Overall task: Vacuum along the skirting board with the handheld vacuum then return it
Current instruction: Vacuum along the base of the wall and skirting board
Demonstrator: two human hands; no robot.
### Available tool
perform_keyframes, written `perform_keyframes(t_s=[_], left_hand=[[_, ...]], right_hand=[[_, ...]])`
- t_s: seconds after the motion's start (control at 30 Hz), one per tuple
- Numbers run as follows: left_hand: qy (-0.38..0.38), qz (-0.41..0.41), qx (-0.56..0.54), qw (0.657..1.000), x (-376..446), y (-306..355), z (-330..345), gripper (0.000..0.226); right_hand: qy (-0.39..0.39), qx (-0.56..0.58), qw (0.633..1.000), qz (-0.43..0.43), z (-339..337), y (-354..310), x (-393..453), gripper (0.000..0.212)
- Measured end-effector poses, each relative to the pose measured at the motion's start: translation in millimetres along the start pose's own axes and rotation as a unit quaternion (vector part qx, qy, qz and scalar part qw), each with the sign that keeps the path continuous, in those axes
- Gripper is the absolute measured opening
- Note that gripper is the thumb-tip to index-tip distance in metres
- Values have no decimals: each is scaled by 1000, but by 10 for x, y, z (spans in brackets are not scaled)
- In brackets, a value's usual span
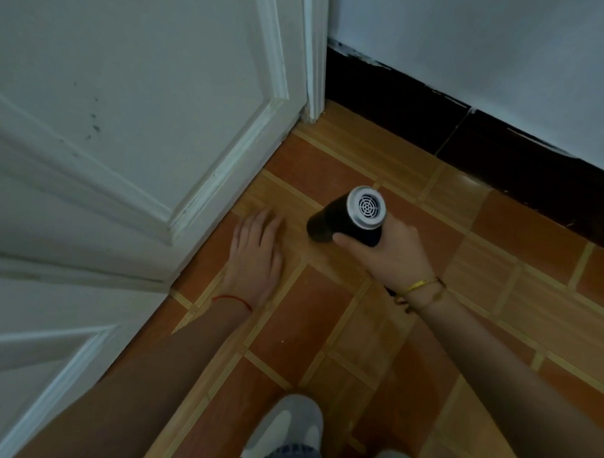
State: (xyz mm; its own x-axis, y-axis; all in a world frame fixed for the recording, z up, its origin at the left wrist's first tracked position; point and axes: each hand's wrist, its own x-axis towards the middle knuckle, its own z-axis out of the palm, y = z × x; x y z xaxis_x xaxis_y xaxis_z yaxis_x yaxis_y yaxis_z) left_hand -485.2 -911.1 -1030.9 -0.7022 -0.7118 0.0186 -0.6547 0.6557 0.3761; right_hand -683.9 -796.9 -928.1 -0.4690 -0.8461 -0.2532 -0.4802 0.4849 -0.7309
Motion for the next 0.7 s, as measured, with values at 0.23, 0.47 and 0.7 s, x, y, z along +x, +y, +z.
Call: perform_keyframes(t_s=[0.23,0.47,0.7], left_hand=[[3,-15,32,999,184,77,150,49],[12,-18,54,998,178,81,177,50],[9,-17,50,999,190,92,148,50]], right_hand=[[133,25,991,19,39,153,475,59],[27,64,996,-52,188,-139,975,46],[104,94,990,-26,316,-220,1395,63]])
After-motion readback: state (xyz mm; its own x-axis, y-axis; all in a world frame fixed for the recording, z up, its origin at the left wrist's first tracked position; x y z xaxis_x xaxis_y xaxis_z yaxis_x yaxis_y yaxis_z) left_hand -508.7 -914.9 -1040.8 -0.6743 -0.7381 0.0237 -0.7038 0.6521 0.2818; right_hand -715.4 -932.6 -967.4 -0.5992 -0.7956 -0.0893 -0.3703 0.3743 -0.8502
